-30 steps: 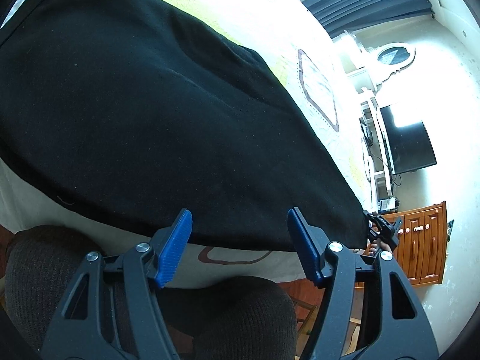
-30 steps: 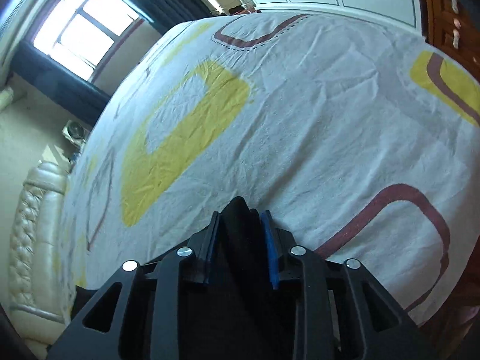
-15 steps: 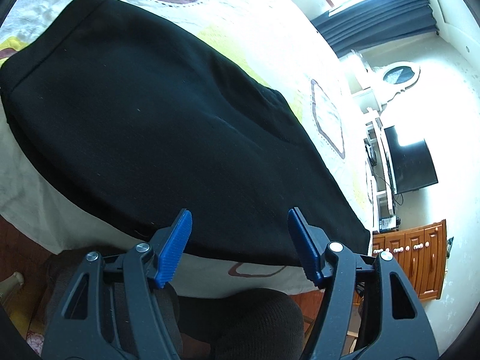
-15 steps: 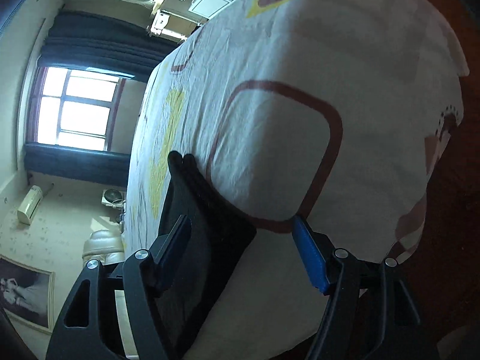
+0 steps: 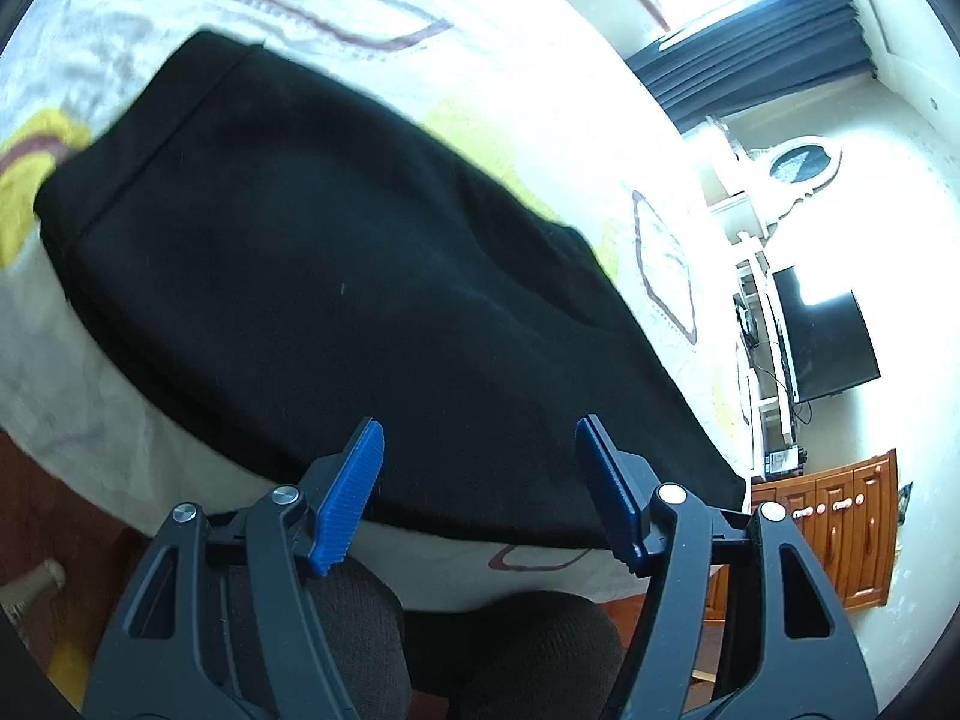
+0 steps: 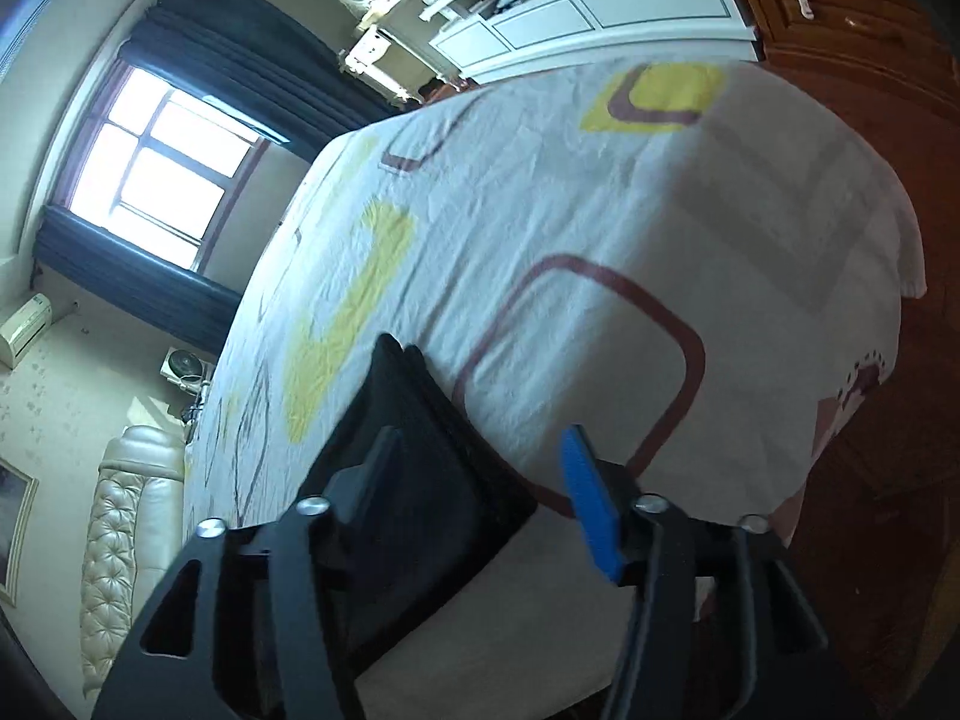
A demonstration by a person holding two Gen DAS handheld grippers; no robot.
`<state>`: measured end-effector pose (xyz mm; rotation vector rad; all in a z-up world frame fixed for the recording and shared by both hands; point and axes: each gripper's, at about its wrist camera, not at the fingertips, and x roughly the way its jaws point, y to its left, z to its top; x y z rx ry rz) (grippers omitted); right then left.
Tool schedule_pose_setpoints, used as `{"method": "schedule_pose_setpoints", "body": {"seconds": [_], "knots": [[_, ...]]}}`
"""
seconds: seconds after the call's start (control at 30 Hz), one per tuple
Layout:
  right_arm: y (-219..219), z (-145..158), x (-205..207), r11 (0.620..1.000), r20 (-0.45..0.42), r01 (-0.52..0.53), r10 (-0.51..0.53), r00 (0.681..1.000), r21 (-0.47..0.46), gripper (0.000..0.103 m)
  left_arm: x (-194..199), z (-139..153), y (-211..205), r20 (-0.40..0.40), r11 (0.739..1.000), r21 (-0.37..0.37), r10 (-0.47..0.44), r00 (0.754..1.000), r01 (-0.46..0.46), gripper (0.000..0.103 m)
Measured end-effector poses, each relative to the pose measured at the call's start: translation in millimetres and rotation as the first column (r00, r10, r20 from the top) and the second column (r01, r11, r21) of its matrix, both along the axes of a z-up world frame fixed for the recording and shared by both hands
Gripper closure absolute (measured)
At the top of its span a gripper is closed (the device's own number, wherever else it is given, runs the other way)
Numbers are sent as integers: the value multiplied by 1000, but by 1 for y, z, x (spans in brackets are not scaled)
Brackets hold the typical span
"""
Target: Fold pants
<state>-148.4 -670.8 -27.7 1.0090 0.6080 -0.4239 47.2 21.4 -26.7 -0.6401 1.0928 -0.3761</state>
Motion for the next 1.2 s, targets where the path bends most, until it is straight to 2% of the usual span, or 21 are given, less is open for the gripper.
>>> {"method": "schedule_pose_setpoints", "body": {"seconds": [0.07, 0.1, 0.17, 0.23, 0.3, 0.37, 0.4, 0.43, 0.47, 0.5, 0.57, 0.63, 0.73, 0.83, 0.9, 1.03, 1.2], "knots": [[-10, 4, 18, 998, 7, -71, 71, 997, -2, 38, 6, 8, 1, 49, 1000, 23, -8, 999, 7, 35], [-14, 1, 29, 994, -4, -108, 108, 994, 1, 38, 10, 10, 2, 66, 999, 32, -11, 998, 9, 23], [-17, -8, 51, 986, -75, -169, 169, 983, 2, 38, 14, 11, 5, 81, 1000, 29, 10, 997, -13, 20], [-13, -22, 66, 977, -125, -212, 213, 969, 21, 35, 20, 7, 10, 62, 999, 20, 31, 998, -32, 19], [-5, -26, 71, 965, -115, -258, 260, 959, 38, 35, 25, 0, 17, 24, 998, 3, 60, 998, -60, 11], [3, -27, 71, 943, -105, -328, 333, 937, 64, 35, 31, -10, 27, -20, 995, -38, 97, 995, -98, 11], [10, -25, 73, 934, -132, -354, 356, 925, 40, 37, 35, -15, 33, -48, 992, -54, 114, 992, -117, 11], [15, -23, 76, 929, -155, -369, 369, 917, 27, 39, 38, -22, 39, -77, 988, -71, 133, 988, -138, 11], [20, -22, 76, 928, -177, -373, 370, 912, 20, 52, 41, -29, 43, -105, 984, -99, 139, 985, -149, 11], [23, -21, 78, 924, -207, -382, 377, 903, 17, 72, 44, -35, 46, -126, 980, -130, 132, 983, -148, 7], [33, -22, 82, 908, -224, -418, 415, 882, 38, 76, 47, -41, 49, -135, 973, -187, 111, 985, -135, 2], [43, -20, 85, 901, -239, -431, 428, 871, 44, 78, 49, -45, 49, -142, 969, -215, 97, 985, -126, 2], [51, -9, 88, 913, -185, -402, 408, 894, 69, 78, 48, -52, 54, -145, 956, -263, 94, 985, -129, 2], [56, 7, 89, 922, -86, -376, 383, 919, 94, 78, 47, -57, 59, -145, 941, -314, 84, 986, -126, 2], [63, 21, 90, 922, -29, -374, 378, 925, 103, 78, 46, -60, 64, -133, 938, -331, 65, 989, -106, 2], [87, 55, 101, 916, 62, -386, 382, 922, 109, 78, 43, -59, 61, -105, 945, -320, 41, 994, -73, 2], [133, 97, 120, 896, 124, -440, 431, 894, 58, 78, 53, -53, 49, -93, 966, -255, 18, 996, -41, 2]]}}
